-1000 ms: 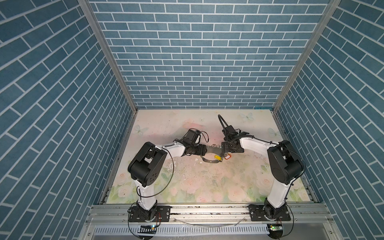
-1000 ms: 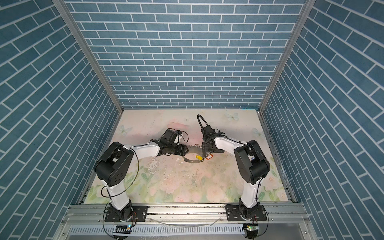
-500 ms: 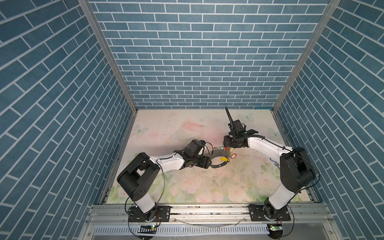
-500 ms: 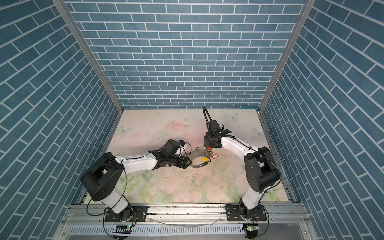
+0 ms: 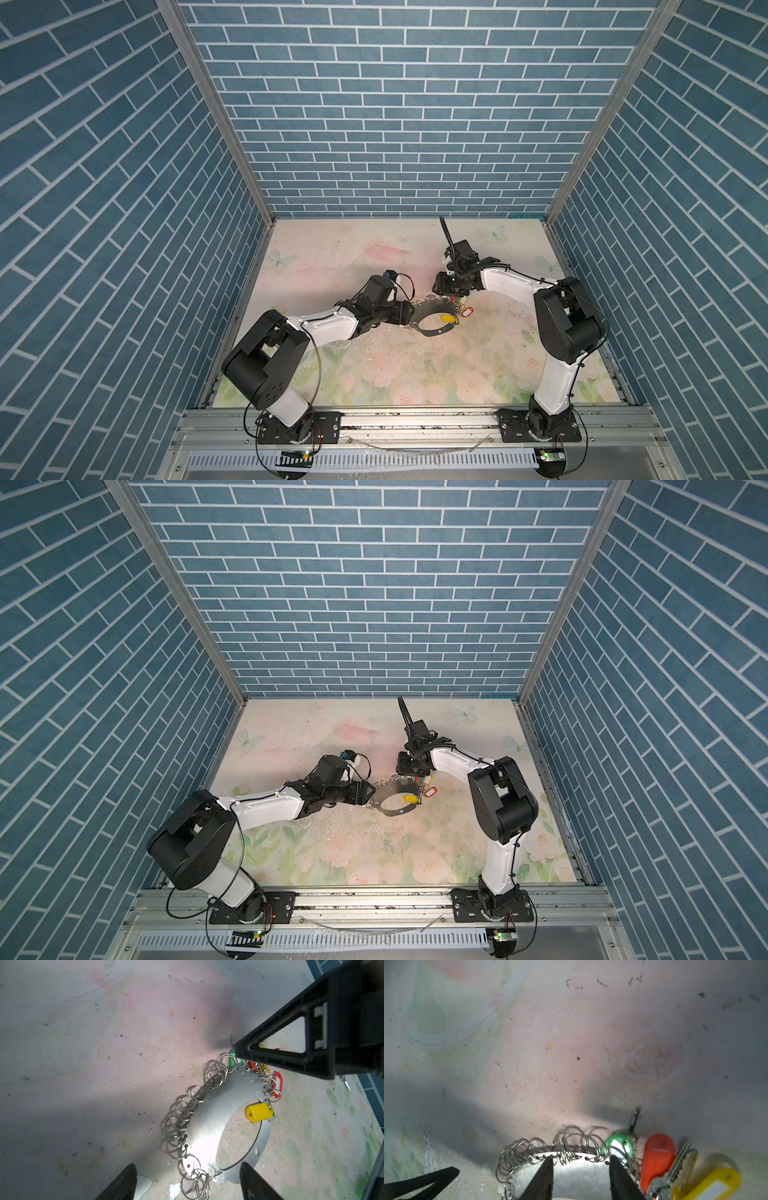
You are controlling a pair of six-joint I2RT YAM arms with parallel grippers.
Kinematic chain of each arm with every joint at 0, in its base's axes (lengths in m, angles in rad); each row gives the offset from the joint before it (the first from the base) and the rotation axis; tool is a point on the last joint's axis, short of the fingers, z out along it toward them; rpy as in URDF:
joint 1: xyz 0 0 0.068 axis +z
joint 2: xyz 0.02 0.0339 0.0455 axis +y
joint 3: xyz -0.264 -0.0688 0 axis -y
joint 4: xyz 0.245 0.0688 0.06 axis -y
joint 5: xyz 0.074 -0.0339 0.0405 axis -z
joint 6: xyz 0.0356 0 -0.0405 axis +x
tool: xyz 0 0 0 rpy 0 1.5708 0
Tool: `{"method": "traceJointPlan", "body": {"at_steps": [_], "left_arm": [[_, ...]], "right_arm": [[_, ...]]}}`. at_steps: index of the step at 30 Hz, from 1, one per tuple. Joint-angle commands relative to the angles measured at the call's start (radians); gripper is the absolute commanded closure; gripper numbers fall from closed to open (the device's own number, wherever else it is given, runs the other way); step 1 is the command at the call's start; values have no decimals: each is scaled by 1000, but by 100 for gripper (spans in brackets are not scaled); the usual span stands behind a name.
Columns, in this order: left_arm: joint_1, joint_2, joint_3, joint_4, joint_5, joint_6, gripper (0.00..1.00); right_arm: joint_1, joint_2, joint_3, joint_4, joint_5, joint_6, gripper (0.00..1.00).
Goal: Put the keys on the keyring
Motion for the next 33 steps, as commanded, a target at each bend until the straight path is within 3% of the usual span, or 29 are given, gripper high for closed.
{"method": "traceJointPlan", "body": {"at_steps": [1, 10, 23, 28, 33], "left_arm": [[1, 20, -12, 26, 6, -3, 21], [1, 27, -12, 17, -2, -2, 20], [1, 28, -22, 17, -24, 0, 20], [1, 20, -28, 13, -36, 0, 19], [3, 16, -31, 16, -40, 0, 18]], "right_arm": [[2, 1, 39, -39, 47, -20, 51], [1, 31, 50, -65, 24, -33, 49], [23, 27, 71, -105, -23, -56, 56], [24, 7, 71, -134, 75, -66, 55], [18, 30, 83, -156, 87, -76, 52]]}}
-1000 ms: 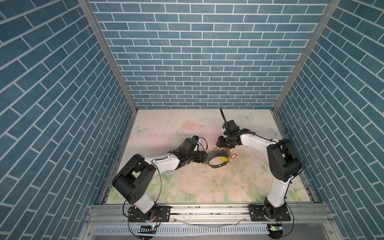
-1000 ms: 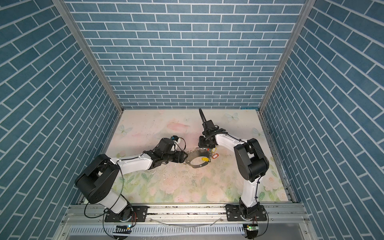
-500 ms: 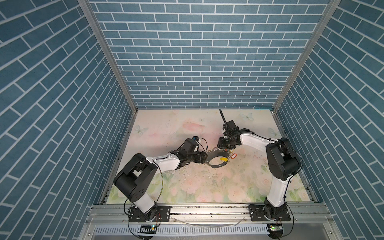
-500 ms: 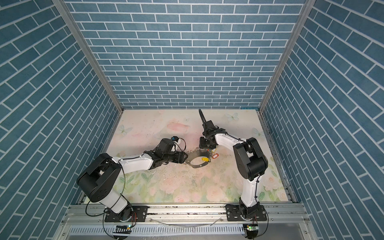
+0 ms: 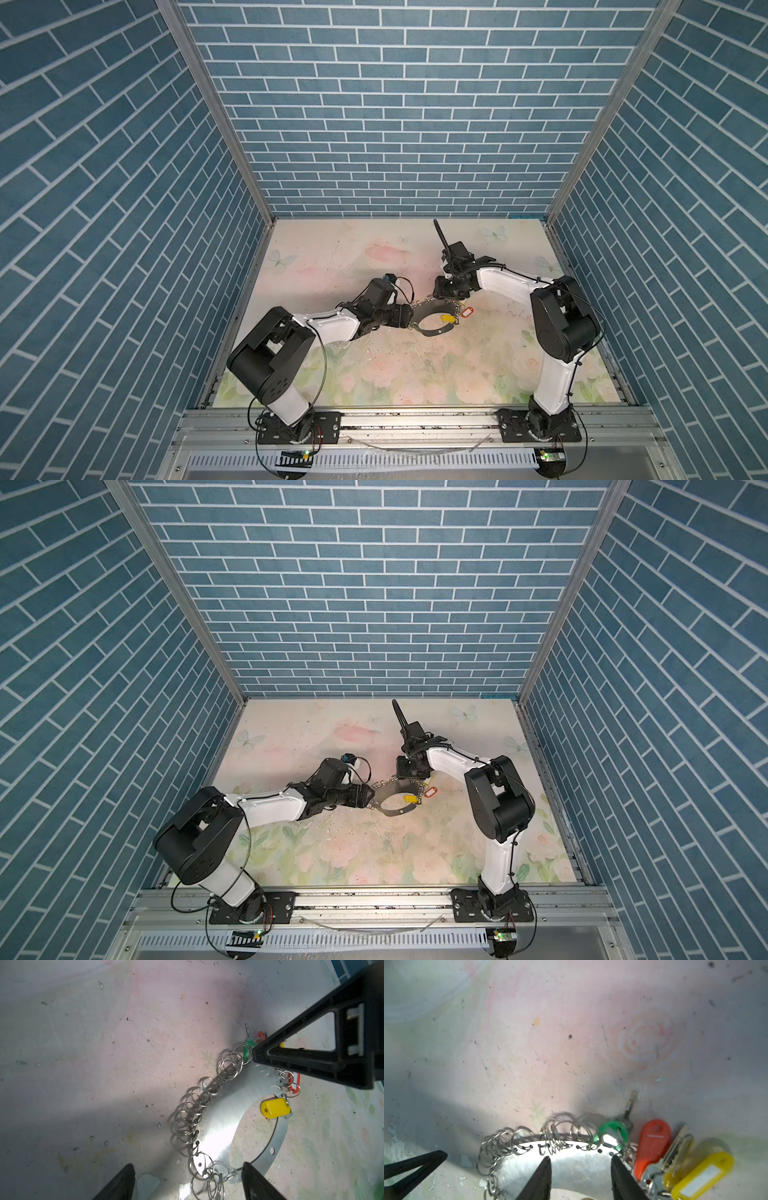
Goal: Put the keys on the keyring
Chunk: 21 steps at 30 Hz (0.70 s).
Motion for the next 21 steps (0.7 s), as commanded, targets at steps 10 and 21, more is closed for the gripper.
{"method": "traceJointPlan", "body": {"at_steps": [10, 21], "left_arm": [[2, -2, -13, 2, -16, 5, 18], [2, -12, -21, 3, -17, 5, 18]], "right_arm": [[-4, -2, 21, -41, 67, -20, 51], [-10, 41, 47, -36, 65, -17, 51]]}}
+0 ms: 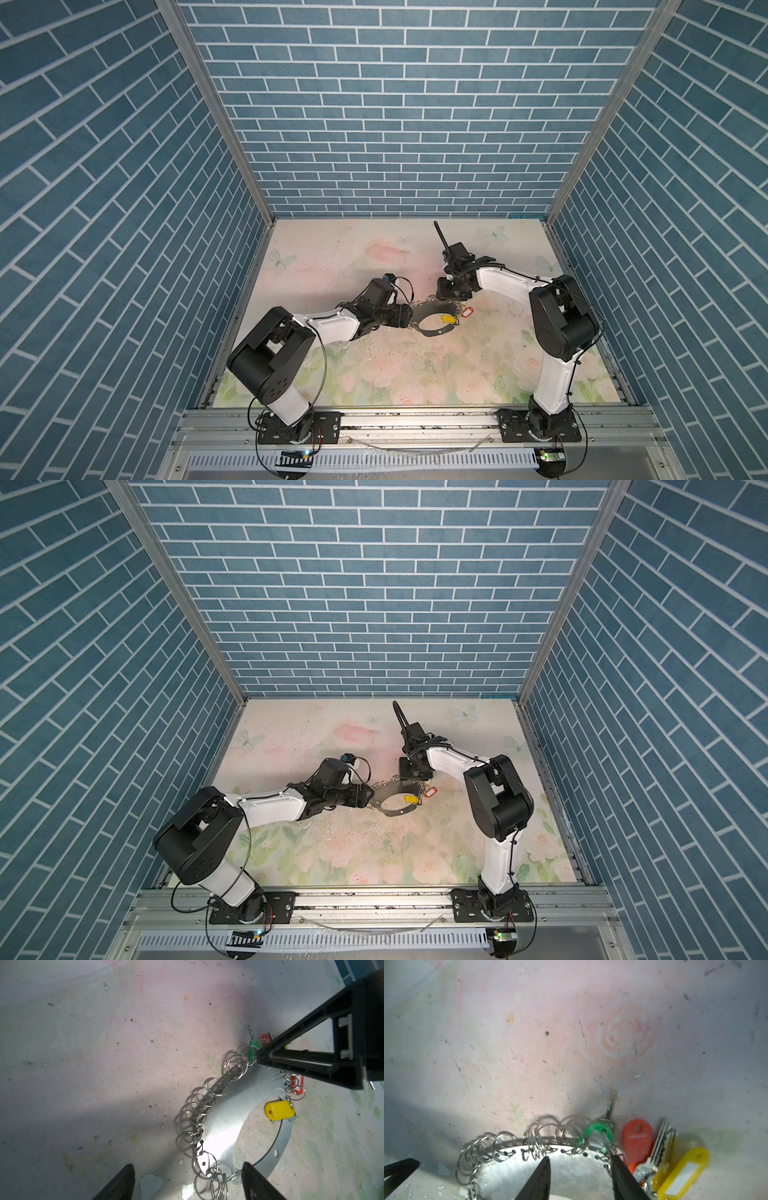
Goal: Put the keys on the keyring
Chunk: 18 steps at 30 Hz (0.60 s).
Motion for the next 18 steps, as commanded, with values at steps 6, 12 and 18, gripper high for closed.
{"method": "traceJointPlan", "body": {"at_steps": [6, 12, 18], "left_arm": [[3, -10, -22, 5, -2, 6, 18], [3, -5, -19, 6, -1, 7, 18], [3, -1, -15, 5, -3, 8, 18]], "right_arm": [[-8, 42, 50, -13, 9, -10, 45], [-7, 16, 43, -7, -12, -10, 53], [-6, -13, 32, -12, -10, -10, 63]]}}
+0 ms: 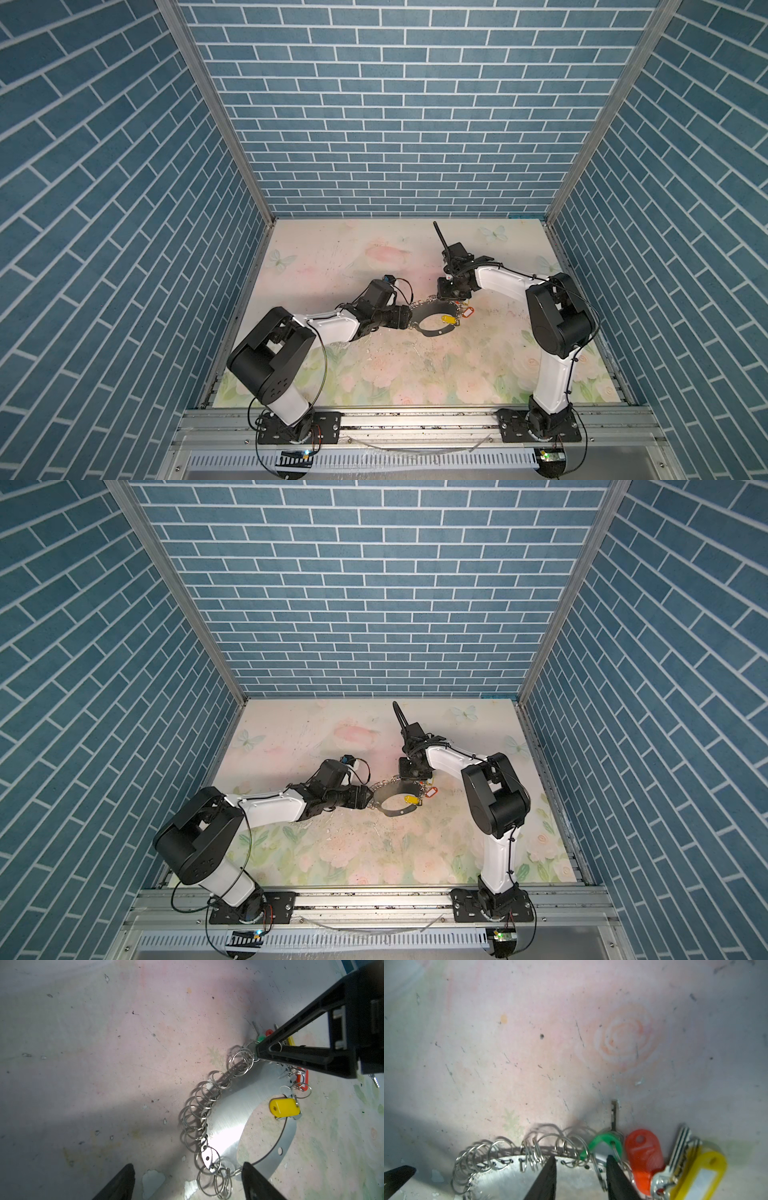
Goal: Put the keys on the keyring
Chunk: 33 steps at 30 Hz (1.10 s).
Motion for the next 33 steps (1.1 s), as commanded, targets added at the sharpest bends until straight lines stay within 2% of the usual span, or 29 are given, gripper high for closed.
{"method": "traceJointPlan", "body": {"at_steps": [1, 13, 17, 24, 33], "left_arm": [[3, -1, -4, 5, -3, 7, 18], [3, -10, -4, -4, -7, 7, 18], [3, -15, -6, -6, -11, 8, 18], [3, -16, -3, -12, -15, 13, 18], [3, -15, -4, -11, -18, 14, 17]], "right_arm": [[-1, -37, 17, -16, -1, -8, 64], [-3, -41, 2, -35, 57, -25, 78], [-2, -42, 1, -37, 62, -27, 78], [-2, -28, 9, -44, 66, -32, 69], [-2, -13, 22, -58, 80, -37, 70]]}}
